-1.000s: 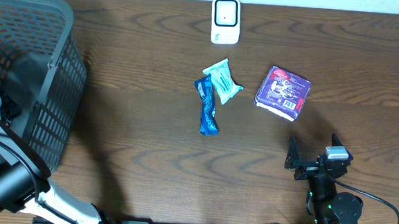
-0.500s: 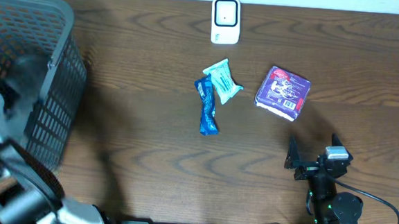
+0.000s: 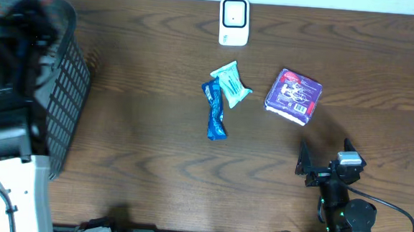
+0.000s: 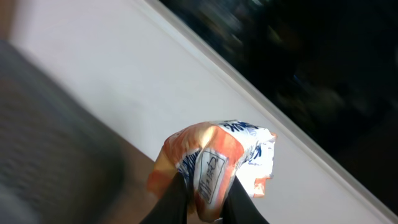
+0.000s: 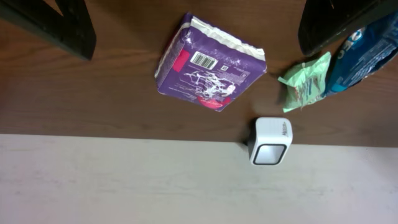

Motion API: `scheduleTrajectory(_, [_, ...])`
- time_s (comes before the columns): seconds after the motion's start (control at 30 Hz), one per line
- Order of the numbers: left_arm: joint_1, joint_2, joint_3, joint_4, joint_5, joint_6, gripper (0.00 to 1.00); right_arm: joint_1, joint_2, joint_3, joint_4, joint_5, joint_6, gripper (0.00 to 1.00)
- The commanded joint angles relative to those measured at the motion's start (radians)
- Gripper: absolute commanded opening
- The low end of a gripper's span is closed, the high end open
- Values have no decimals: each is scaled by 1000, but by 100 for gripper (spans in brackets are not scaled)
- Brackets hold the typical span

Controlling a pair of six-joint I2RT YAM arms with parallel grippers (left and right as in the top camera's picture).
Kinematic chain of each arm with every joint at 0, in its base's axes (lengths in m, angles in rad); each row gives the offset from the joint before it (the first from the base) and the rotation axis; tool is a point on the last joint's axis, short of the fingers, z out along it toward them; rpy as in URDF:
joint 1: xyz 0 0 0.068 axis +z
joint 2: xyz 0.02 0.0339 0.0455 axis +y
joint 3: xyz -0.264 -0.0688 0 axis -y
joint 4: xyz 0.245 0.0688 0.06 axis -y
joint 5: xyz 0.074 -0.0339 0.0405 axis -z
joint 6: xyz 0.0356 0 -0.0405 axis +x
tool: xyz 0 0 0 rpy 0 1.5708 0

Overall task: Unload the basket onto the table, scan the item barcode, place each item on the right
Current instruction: 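Carry the orange pack to the scanner and place it left of the blue packet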

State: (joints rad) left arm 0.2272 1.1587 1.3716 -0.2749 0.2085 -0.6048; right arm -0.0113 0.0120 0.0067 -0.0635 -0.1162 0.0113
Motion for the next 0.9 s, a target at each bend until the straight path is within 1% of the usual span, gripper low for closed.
scheduleTrajectory(0.0, [-198, 68, 5, 5, 34, 27, 7, 1, -5, 0, -4, -6, 10, 99])
scheduleTrajectory(0.07, [-305, 135, 5, 5, 34, 97, 8, 1, -5, 0, -4, -6, 10, 99])
scheduleTrajectory(0.1, [-370, 196, 5, 4, 34, 154, 7, 1, -5, 0, -4, -6, 10, 99])
scheduleTrajectory(0.17, [-450, 303, 5, -8, 34, 207, 7, 1, -5, 0, -4, -6, 10, 99])
scheduleTrajectory(0.37, [-529, 519, 5, -8, -30, 212, 7, 1, -5, 0, -4, -6, 10, 99])
scheduleTrajectory(0.5, [-545, 604, 5, -27, -30, 212, 8, 1, -5, 0, -4, -6, 10, 99])
scheduleTrajectory(0.63, [-554, 662, 5, -87, -30, 212, 8, 1, -5, 0, -4, -6, 10, 99])
scheduleTrajectory(0.67, [-554, 673, 5, -109, -30, 212, 17, 1, -5, 0, -4, -6, 10, 99])
scheduleTrajectory(0.73, [-554, 689, 5, -152, -30, 212, 30, 1, -5, 0, -4, -6, 10, 99])
scheduleTrajectory(0.8, [-554, 698, 5, -188, -30, 212, 47, 1, -5, 0, -4, -6, 10, 99])
scheduleTrajectory(0.83, [-554, 699, 5, -203, -30, 212, 53, 1, -5, 0, -4, -6, 10, 99])
scheduleTrajectory(0.87, [-554, 697, 5, -215, -29, 212, 54, 1, -5, 0, -4, -6, 10, 99])
